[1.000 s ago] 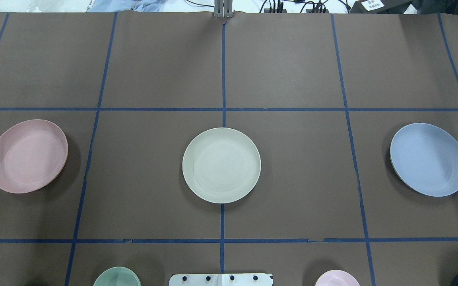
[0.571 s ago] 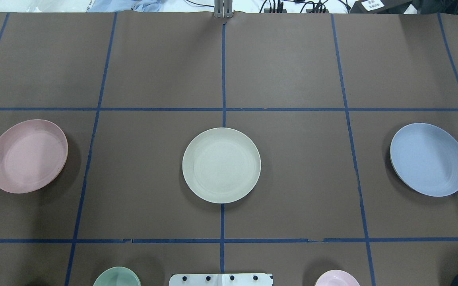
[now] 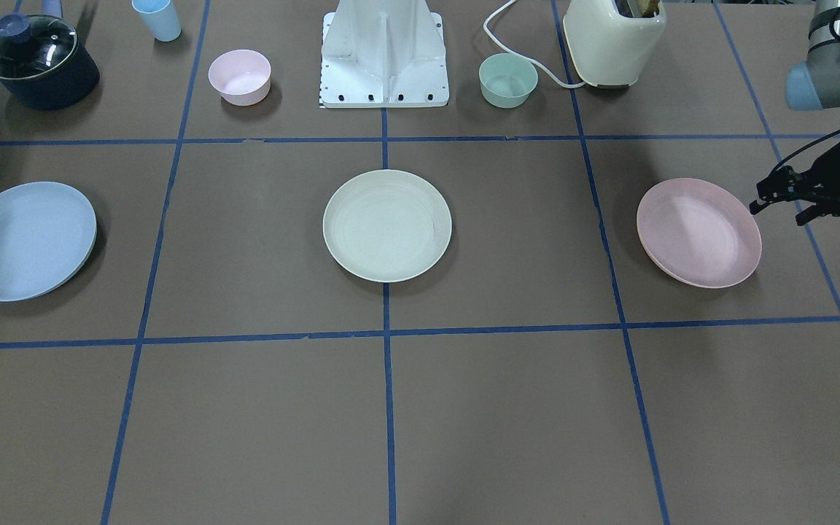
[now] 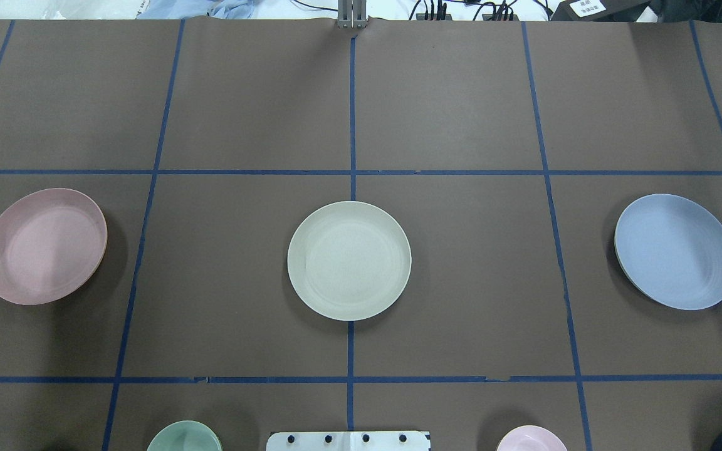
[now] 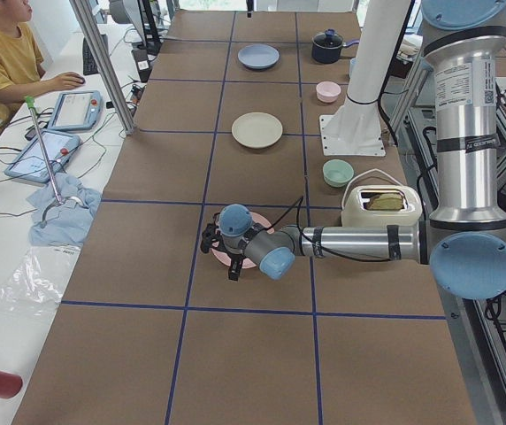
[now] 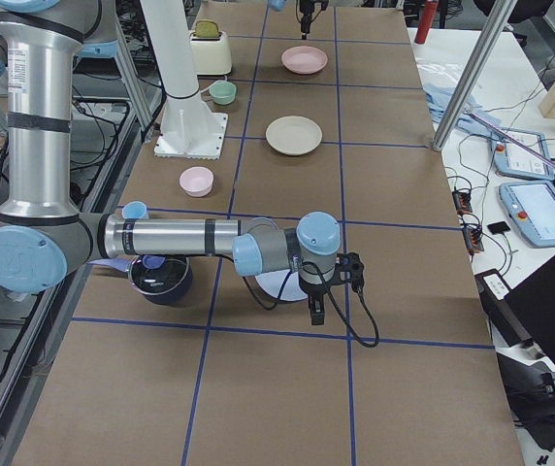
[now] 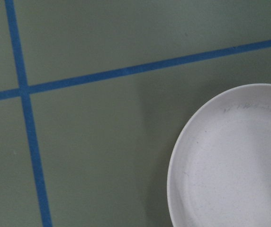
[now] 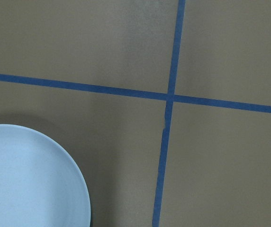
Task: Stack three plates with pink and blue
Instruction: 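Reach the left gripper to the pink plate's rim and grasp it, then lift the pink plate with the left gripper and carry it over the cream plate, then lower the pink plate onto the cream plate and open the left gripper, then withdraw the left gripper while the right gripper reaches to grasp the light blue plate's rim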
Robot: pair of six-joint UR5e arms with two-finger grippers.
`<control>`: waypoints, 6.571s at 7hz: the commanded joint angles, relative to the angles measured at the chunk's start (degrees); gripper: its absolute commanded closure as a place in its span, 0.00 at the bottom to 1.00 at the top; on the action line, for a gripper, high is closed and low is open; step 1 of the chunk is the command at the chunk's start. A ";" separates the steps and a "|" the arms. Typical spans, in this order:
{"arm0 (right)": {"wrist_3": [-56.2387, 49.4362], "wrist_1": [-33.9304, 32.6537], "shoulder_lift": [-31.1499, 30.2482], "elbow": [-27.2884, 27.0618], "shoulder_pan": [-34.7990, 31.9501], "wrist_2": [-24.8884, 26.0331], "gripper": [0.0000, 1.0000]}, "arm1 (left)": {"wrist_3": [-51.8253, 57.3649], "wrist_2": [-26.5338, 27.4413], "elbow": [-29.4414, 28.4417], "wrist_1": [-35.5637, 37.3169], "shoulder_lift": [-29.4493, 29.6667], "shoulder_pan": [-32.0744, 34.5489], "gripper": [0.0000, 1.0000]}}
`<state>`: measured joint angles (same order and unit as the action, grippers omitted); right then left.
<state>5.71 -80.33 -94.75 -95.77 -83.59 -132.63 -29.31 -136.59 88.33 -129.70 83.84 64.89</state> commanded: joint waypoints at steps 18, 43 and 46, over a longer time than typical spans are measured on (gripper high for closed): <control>6.94 12.74 -0.35 -0.03 7.30 -2.29 0.00 | -55.22 4.34 8.62 -6.00 26.70 -24.16 1.00; 24.70 38.94 -0.18 16.59 16.88 -3.77 1.00 | -56.83 13.54 14.33 -6.09 25.59 -24.02 0.16; 26.61 38.94 0.17 13.26 16.79 -5.88 1.00 | -55.78 13.10 14.85 -6.18 25.50 -22.98 0.16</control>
<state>30.88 -41.33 -94.88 -80.68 -66.76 -137.31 -85.84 -123.19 102.77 -135.81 109.42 41.18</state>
